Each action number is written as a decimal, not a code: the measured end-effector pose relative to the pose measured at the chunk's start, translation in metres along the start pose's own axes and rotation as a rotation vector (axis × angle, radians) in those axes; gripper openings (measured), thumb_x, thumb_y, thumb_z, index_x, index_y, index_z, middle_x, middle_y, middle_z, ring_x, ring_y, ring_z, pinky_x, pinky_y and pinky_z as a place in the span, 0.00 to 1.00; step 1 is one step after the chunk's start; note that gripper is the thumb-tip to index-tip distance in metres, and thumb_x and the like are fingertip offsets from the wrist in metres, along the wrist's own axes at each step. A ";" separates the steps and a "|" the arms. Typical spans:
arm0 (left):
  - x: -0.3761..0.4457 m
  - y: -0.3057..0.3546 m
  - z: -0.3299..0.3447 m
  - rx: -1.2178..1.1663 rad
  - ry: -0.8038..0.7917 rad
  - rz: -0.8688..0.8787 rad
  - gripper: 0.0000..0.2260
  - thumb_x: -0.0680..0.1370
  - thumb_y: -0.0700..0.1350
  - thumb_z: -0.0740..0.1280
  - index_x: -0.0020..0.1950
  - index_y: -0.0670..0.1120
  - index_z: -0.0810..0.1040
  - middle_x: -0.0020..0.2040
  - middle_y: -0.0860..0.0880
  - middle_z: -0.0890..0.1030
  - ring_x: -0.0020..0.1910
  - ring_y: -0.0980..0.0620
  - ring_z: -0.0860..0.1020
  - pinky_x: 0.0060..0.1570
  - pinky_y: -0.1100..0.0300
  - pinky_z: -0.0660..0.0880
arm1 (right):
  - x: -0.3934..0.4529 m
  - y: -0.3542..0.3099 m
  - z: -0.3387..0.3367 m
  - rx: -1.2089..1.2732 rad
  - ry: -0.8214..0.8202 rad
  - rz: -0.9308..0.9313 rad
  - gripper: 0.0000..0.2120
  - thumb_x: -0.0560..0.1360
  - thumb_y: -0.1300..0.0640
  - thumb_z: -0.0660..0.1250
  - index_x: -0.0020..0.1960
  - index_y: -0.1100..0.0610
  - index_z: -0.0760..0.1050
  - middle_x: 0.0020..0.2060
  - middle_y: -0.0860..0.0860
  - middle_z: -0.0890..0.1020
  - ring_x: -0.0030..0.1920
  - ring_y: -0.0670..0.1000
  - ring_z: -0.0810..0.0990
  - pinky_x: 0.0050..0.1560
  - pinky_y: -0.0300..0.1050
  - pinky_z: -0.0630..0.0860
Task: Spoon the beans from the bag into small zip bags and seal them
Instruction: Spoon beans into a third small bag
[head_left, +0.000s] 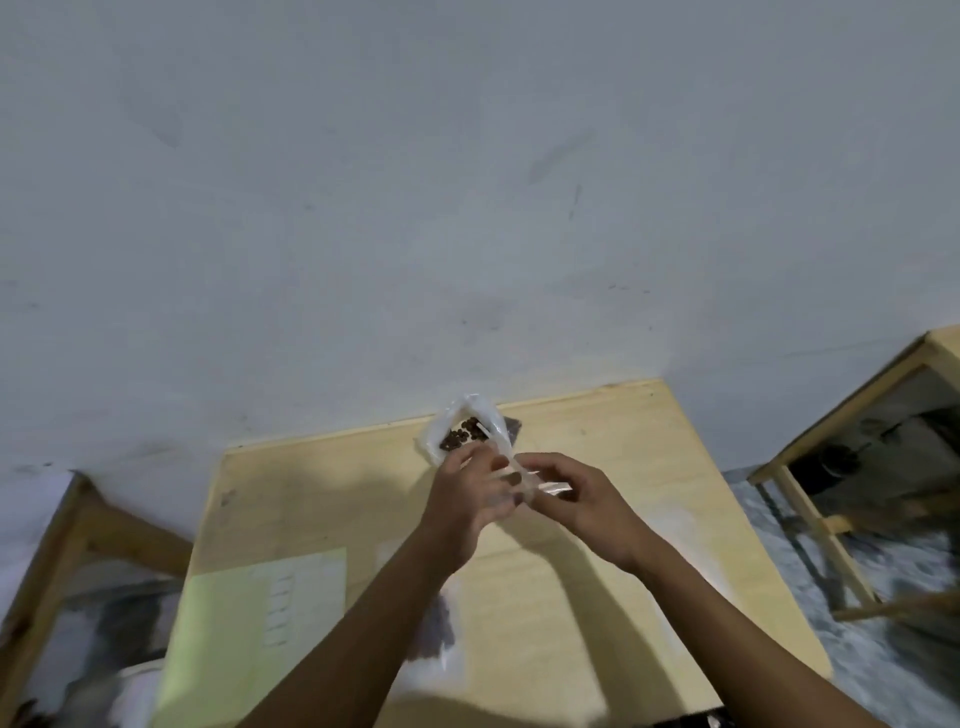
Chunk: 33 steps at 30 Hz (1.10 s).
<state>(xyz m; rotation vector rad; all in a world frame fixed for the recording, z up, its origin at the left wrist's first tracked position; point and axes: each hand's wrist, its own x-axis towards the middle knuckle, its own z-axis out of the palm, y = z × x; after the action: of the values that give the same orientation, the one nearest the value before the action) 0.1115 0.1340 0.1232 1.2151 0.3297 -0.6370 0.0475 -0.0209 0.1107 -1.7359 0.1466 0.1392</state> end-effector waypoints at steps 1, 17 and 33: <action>-0.007 0.009 -0.007 -0.015 -0.007 0.028 0.11 0.81 0.42 0.64 0.62 0.40 0.74 0.52 0.40 0.82 0.45 0.44 0.84 0.37 0.53 0.80 | 0.003 -0.007 0.007 -0.021 -0.046 0.000 0.15 0.75 0.53 0.73 0.61 0.45 0.78 0.59 0.44 0.80 0.61 0.45 0.77 0.58 0.45 0.76; -0.027 0.033 -0.070 0.095 0.021 0.144 0.07 0.80 0.38 0.64 0.42 0.41 0.77 0.47 0.43 0.85 0.50 0.45 0.84 0.47 0.53 0.81 | 0.033 -0.045 0.079 0.122 -0.031 0.073 0.08 0.76 0.53 0.70 0.48 0.58 0.79 0.44 0.50 0.84 0.46 0.49 0.82 0.52 0.47 0.80; -0.010 0.026 -0.080 0.275 0.068 0.200 0.05 0.77 0.41 0.70 0.45 0.39 0.79 0.40 0.46 0.84 0.40 0.52 0.82 0.51 0.53 0.81 | 0.036 -0.032 0.102 -0.163 0.129 0.047 0.11 0.78 0.52 0.66 0.42 0.58 0.74 0.34 0.46 0.78 0.36 0.44 0.75 0.42 0.39 0.73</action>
<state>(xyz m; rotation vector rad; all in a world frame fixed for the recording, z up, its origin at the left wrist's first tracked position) 0.1273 0.2178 0.1225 1.5145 0.1766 -0.4782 0.0875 0.0845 0.1185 -1.9048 0.2776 0.0749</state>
